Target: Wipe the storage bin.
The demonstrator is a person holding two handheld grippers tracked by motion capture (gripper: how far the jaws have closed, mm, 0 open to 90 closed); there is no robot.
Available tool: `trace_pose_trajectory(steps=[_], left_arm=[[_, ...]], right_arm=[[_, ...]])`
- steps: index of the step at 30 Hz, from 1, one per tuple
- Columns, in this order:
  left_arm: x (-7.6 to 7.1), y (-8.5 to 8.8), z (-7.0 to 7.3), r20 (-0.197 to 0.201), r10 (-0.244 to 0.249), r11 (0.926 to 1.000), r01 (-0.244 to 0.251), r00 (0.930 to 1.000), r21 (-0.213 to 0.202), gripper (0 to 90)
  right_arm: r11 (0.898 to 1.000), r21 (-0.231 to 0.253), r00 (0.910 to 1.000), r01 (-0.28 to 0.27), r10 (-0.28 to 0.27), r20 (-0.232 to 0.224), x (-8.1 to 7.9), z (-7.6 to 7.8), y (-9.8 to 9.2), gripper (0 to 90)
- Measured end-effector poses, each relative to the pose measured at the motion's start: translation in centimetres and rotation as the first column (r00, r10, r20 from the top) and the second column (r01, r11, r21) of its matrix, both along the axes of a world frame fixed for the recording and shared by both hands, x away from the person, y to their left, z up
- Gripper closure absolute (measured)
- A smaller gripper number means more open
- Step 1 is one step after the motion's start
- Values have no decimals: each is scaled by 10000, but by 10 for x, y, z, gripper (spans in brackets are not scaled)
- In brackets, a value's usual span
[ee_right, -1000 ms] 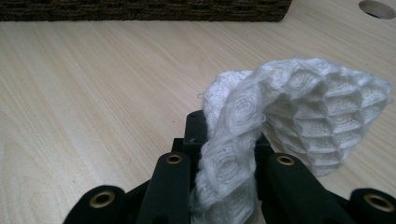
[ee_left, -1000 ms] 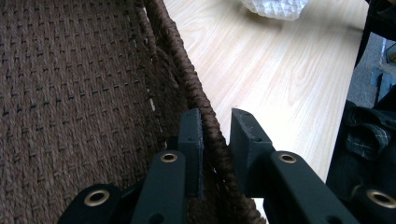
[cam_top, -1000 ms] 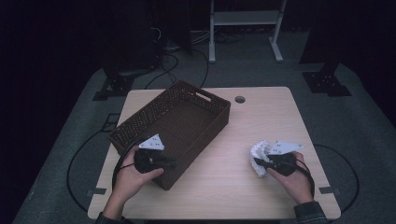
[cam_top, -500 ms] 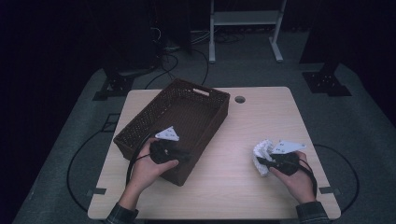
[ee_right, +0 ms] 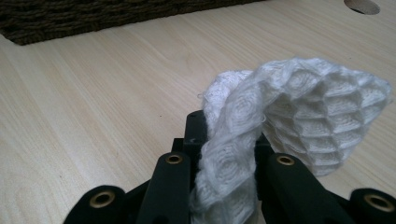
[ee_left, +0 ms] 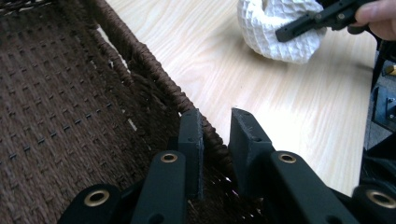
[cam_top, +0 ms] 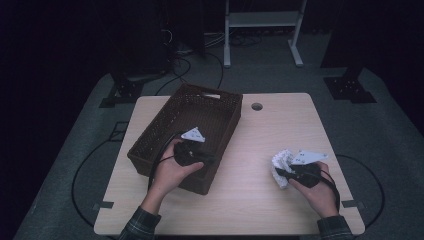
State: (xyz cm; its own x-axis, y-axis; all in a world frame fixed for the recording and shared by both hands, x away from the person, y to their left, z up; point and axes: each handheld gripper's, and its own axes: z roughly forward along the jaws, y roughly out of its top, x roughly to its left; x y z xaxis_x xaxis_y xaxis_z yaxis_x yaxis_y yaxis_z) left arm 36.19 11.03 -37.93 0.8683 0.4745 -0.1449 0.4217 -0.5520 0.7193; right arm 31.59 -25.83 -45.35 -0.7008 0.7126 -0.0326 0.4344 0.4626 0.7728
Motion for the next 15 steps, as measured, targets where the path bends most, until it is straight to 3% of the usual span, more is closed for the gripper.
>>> trace_pose_trajectory(steps=[12,15], left_arm=[[22,-32,1,180,40,9999,-41,9998,104,730],[23,-34,1,132,94,9999,-93,9999,-37,728]], right_arm=[[10000,-15,10000,65,-65,-24,1,-1,-2,765],[10000,-8,10000,50,-50,-23,1,-1,-3,765]])
